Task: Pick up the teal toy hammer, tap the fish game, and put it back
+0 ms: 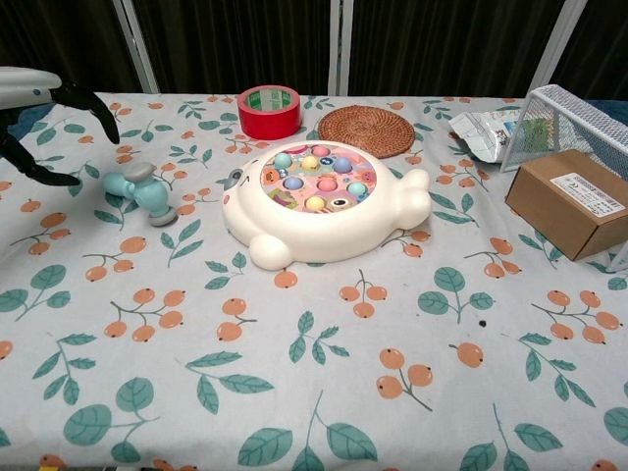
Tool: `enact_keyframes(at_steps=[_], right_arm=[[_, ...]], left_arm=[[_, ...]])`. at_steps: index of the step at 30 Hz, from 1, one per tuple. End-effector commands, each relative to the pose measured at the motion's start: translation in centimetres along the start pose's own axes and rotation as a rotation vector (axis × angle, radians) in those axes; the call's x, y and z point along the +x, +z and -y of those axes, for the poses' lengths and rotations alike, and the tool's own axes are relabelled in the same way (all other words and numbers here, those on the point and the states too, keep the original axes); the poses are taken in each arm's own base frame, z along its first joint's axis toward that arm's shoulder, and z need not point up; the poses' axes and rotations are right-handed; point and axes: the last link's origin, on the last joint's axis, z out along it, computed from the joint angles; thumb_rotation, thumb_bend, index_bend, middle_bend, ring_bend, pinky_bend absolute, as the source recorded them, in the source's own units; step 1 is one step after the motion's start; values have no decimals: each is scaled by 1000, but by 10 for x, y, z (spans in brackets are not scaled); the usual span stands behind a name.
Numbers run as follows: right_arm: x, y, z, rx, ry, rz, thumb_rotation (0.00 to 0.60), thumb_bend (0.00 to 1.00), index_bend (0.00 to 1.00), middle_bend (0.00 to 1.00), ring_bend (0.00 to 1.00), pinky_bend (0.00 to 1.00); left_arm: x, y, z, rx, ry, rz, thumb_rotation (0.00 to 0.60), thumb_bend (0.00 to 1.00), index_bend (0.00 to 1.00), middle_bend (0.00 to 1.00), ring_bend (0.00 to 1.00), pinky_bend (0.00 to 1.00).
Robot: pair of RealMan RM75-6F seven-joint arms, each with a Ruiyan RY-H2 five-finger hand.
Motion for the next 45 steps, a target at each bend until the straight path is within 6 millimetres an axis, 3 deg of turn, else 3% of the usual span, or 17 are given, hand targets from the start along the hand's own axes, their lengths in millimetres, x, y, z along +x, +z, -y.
enact_keyframes(at_steps=[1,17,45], right_arm=[[-1,1,0,-2,-1,4,600,202,5,75,0,0],[-2,3,-3,-21,3,14,600,203,5,75,0,0],[-4,3,-4,-31,6,22,600,202,5,76,0,0]], left_arm=[[-4,5,-3,-12,-4,19,600,206,328,247,96,60],[-19,39,-19,-51,-24,32,600,239,390,245,96,58],[-36,42,-18,-27,-89,52,600,354,490,249,96,57]])
